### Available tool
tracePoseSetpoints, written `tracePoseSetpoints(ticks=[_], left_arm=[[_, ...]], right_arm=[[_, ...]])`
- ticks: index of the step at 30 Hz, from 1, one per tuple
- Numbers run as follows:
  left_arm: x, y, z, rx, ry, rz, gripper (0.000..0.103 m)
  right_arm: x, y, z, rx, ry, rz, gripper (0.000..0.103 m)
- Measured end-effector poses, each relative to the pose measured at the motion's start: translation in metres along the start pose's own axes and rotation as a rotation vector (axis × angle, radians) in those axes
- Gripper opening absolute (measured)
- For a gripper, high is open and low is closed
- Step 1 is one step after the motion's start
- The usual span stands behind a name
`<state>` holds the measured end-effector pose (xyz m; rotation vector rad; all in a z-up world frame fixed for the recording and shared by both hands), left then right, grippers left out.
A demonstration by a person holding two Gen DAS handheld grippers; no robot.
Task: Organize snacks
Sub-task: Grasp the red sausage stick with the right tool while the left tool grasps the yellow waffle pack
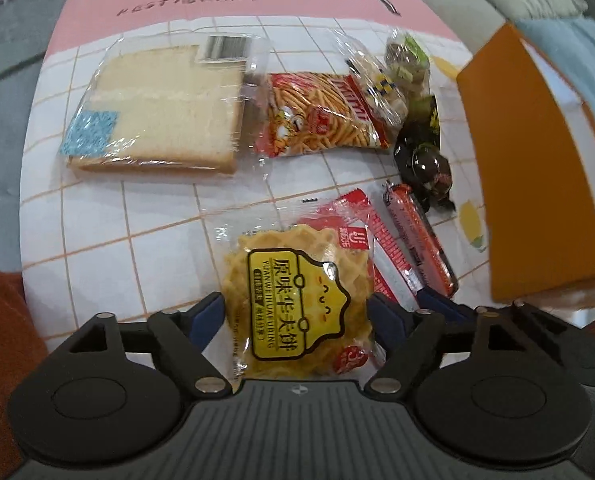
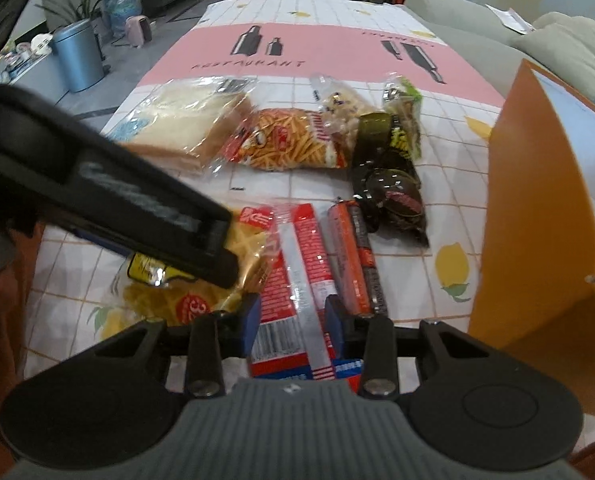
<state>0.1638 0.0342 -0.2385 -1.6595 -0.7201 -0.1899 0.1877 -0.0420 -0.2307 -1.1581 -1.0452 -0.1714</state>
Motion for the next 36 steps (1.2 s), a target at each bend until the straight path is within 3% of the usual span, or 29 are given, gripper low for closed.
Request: tracePoseSetpoints(ticks=[9, 13, 17, 22, 27, 30, 35, 36], left_arm=[[-0.002, 0.017, -0.011, 0.118, 0.168, 0.011, 0.103], [-0.002, 0.012, -0.006, 0.106, 0.174, 0.007, 0.096], [-0.002, 0.007, 0.007, 0.128, 0.176, 0.008, 0.093], [0.001, -0.002, 0.023, 0.142, 0.14, 0.016, 0.091], [0.001, -0.01, 0.028, 0.14, 0.121, 0.007, 0.091], [0.0, -0.015, 0.03, 0.134, 0.108, 0.001, 0.091], [0.0, -0.019, 0.024, 0.126, 0.101, -0.013, 0.091], [0.0, -0.021, 0.023, 0.123, 0.1, -0.016, 0.091]], right_arm=[[-0.003, 0.002, 0.005, 0.013, -0.06, 0.002, 0.047], [-0.005, 0.004, -0.002, 0.009, -0.025, 0.015, 0.059], [-0.008, 0.008, -0.007, 0.014, 0.025, 0.035, 0.06], [-0.006, 0.014, 0.0, 0.024, 0.0, 0.031, 0.073], [0.0, 0.021, 0.008, 0.035, -0.024, 0.001, 0.069], [0.001, 0.019, 0.006, 0.027, -0.02, -0.001, 0.057], [0.0, 0.014, 0.008, 0.029, -0.035, 0.011, 0.047], [0.001, 0.015, 0.009, 0.031, -0.04, 0.012, 0.039]])
Point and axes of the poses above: each gripper's, at about its wrist camera, not at the fingertips, and y roughly the way its jaws point, z to its left, x to its top, the point moved 10 cm from there along y, roughly the way its jaws point, and after that the axes turned 14 degrees about -z, right-handed, at the moved point
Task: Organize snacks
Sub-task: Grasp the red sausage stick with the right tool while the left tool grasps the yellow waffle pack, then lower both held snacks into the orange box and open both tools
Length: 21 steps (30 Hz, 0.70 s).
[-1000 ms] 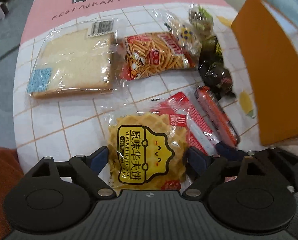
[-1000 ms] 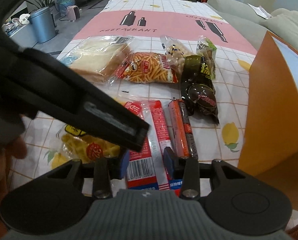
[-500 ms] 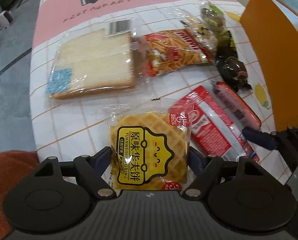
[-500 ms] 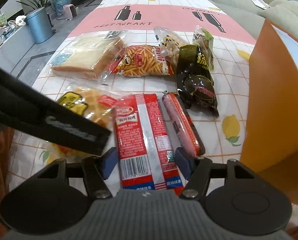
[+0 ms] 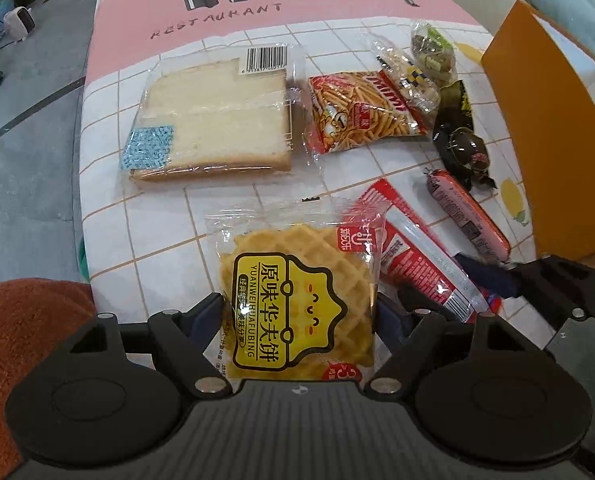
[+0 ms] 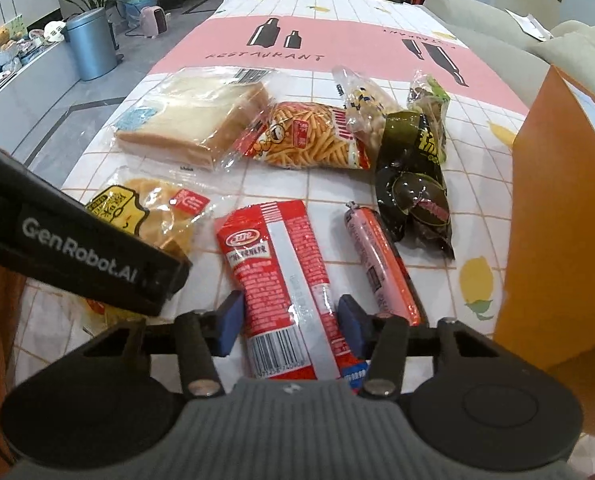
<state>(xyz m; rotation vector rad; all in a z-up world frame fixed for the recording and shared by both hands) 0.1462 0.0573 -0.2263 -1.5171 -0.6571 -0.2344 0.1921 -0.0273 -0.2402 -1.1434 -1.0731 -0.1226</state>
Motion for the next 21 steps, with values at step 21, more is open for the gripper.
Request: tracePoseSetpoints(ticks=[21], left_arm=[[0.044, -0.094, -0.054, -0.135, 0.029, -0.195, 0.089]], right_arm=[[0.055, -0.118, -0.04, -0.136, 0.135, -0.195, 0.03]])
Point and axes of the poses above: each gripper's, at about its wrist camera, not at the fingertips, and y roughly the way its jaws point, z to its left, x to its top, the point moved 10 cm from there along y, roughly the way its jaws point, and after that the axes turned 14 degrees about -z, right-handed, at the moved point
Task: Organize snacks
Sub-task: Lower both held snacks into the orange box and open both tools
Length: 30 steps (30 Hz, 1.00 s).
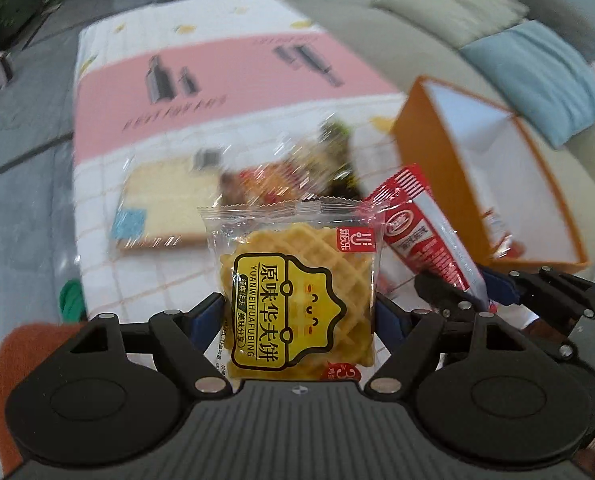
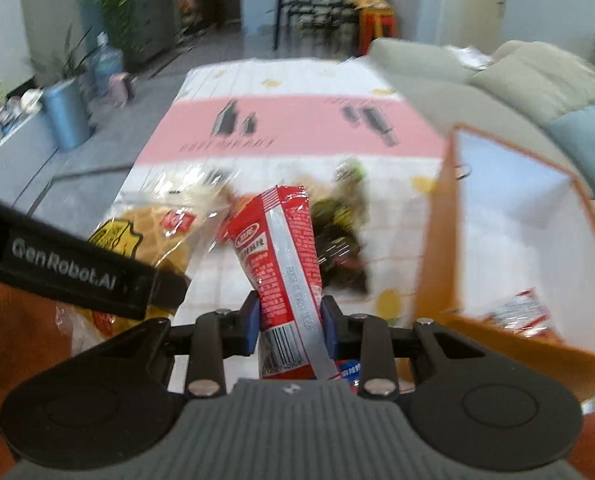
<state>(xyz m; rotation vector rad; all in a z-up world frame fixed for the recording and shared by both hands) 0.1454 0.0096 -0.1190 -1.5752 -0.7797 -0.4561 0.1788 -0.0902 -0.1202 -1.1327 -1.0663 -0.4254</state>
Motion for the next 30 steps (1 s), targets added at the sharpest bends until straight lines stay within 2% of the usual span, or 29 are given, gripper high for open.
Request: tracePoseSetpoints(ticks=[8, 12, 15, 23, 30], left_arm=[[0.057, -0.011, -0.084, -0.143, 0.096, -0.094, 0.089], [0.078, -0.005, -0.129, -0.212, 0.145, -0.106, 0.089], [0.091, 0.008, -0.159, -0.23, 0.207, -0.109, 0.089], [0.096, 0.066, -0.209, -0.242, 0.353, -0.026, 0.089], [0.084, 0.116, -0.22, -0.232, 0.481, 0.078, 0.089]], right_arm=[[0.052, -0.04, -0.085, -0.135, 0.06, -0.091, 0.03], [0.06, -0.044, -0.132, -0.219, 0.066, -0.089, 0.03], [0.06, -0.039, -0.161, -0.25, 0.065, -0.057, 0.03], [0.036, -0.006, -0.212, -0.271, 0.098, 0.082, 0.03], [0.016, 0.019, -0.228, -0.228, 0.1, 0.159, 0.03]])
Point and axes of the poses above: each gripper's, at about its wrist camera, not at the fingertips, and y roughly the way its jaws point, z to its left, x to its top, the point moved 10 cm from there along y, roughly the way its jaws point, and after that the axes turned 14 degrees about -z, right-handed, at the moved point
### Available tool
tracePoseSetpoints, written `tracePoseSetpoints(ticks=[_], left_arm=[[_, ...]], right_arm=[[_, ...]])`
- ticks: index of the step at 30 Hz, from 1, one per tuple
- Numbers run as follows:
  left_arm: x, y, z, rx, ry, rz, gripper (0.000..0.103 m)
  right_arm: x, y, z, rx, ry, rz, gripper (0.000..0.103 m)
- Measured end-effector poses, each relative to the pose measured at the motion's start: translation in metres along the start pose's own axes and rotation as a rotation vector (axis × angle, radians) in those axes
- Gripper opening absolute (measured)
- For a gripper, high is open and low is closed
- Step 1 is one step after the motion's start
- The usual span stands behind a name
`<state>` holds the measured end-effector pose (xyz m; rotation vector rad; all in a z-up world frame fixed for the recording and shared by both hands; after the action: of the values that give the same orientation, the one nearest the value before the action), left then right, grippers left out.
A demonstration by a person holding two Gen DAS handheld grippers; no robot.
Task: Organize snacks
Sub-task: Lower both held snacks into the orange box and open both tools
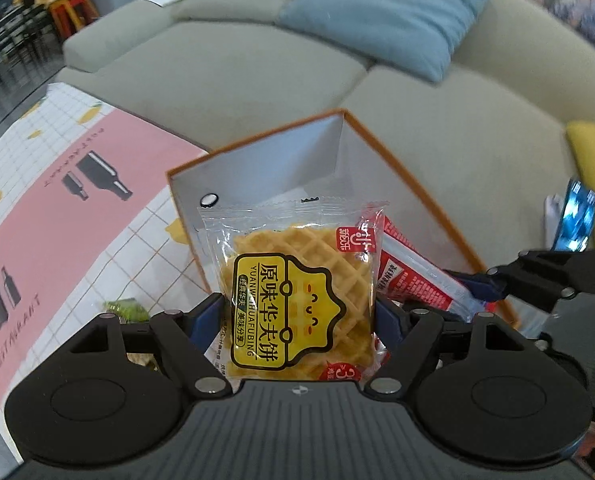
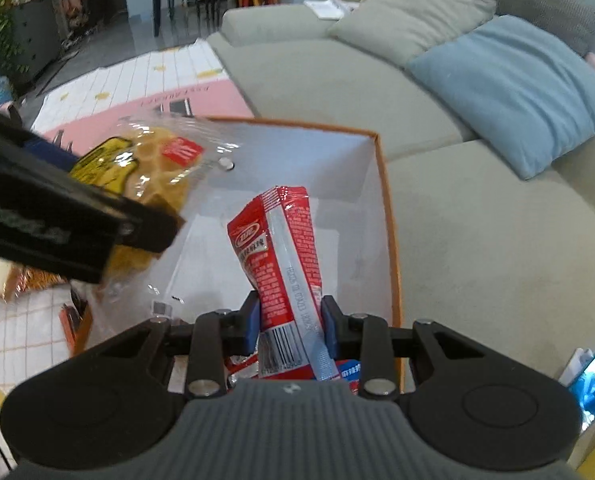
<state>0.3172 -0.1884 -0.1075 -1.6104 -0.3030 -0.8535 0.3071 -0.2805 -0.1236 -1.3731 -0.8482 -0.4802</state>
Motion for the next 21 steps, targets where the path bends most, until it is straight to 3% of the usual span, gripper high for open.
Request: tracePoseSetpoints(ticks=[6, 11, 21], left_arm=[[-0.012, 0.036, -0.001, 0.002, 0.123, 0.094, 0.089], [-0.014, 0.045, -0.007, -0.01, 0.214, 0.118, 0.089], [-0.017, 0.065, -0.012, -0.036, 0.247, 0.129, 0.089]], right_arm=[[-0.007, 0.027, 0.004, 0.038, -0.036, 0.057, 0.03], [-0.014, 0.049, 0.004, 0.05, -0.049, 0.109, 0.03], [-0.024, 0.059, 0.002, 0.065, -0.048, 0.155, 0.03]])
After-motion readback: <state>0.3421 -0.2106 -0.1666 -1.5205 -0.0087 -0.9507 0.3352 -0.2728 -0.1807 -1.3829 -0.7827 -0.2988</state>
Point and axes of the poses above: each gripper's, at about its wrist camera, not at the fingertips, and y roughly the way its jaws point, z to its left, x to its top, the point moved 10 cm from there along y, roughly the way its jaws point, and after that the axes turned 14 degrees about -z, right-handed, at the moved point
